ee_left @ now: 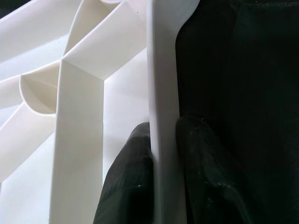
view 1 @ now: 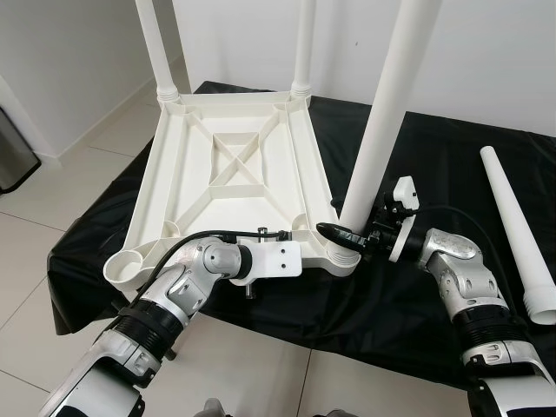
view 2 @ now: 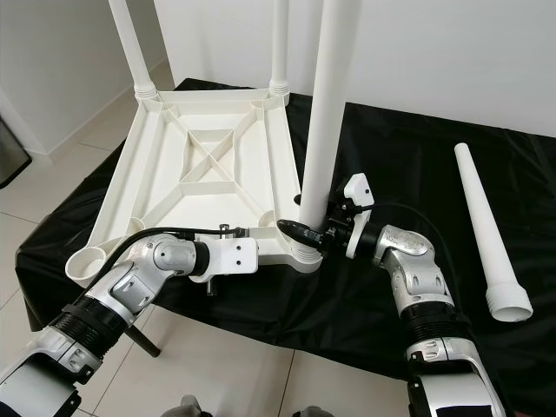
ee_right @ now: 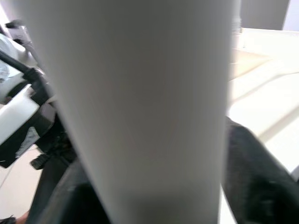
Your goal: Building children table
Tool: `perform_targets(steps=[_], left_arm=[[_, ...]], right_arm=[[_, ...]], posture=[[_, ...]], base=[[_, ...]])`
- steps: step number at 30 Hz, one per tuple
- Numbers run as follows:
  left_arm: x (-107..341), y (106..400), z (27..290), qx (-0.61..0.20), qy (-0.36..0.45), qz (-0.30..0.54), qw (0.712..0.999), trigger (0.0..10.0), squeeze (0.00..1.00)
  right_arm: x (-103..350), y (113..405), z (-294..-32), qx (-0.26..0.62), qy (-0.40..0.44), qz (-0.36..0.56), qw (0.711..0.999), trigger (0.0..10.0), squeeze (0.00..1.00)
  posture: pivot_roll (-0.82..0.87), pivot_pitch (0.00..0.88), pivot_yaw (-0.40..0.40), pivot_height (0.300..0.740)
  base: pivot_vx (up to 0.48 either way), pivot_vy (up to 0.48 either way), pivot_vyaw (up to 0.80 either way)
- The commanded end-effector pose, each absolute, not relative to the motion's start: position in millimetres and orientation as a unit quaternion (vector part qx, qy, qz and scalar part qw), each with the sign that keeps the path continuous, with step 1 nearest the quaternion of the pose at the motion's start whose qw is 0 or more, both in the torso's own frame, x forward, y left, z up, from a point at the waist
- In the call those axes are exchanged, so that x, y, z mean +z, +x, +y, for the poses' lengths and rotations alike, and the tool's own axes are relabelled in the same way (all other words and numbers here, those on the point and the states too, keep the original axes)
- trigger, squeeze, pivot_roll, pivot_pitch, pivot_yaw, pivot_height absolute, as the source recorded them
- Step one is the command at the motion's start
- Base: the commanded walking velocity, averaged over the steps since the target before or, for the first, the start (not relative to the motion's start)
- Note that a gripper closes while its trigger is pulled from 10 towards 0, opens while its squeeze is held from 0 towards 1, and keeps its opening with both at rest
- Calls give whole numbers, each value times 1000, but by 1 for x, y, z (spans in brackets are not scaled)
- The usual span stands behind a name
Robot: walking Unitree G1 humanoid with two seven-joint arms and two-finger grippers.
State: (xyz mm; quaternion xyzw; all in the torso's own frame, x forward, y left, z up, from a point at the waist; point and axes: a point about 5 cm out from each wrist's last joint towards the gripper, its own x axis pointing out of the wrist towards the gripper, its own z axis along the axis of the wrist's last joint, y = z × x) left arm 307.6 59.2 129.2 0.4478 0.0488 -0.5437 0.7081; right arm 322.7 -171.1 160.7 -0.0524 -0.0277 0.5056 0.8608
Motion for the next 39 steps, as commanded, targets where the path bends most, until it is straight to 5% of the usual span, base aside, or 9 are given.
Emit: perform_targets(steps=[1,11,12,13,22,39], left_arm=[[129,309,60,-534,457,47,710,10000,0],[128,308,59,-534,457,47,710,10000,0],[128,308,59,-535,456,47,710,10000,0],[128,308,59,-535,456,47,710,10000,0],[127,307,58,-536,456,47,709,10000,0],[126,307,57,-538,454,47,709,10000,0]], right_arm=[[163,325,-175,502,-54,-32,862,0,0],[162,322,-176,502,-43,-35,863,0,0],[162,320,-174,499,-39,-38,865,6824,0],[161,319,-172,498,-26,-35,866,10000,0],[158,310,-165,493,-13,-41,869,10000,0],[168,298,-155,362,12,-90,928,10000,0]], posture=[[-24,3,2,740],[-26,0,-2,740],[-26,0,-3,740],[-26,0,-4,740],[-25,0,-8,740],[-38,0,-13,740]], base=[[0,0,0],[0,0,0],[0,0,0],[0,0,0],[0,0,0],[0,0,0]])
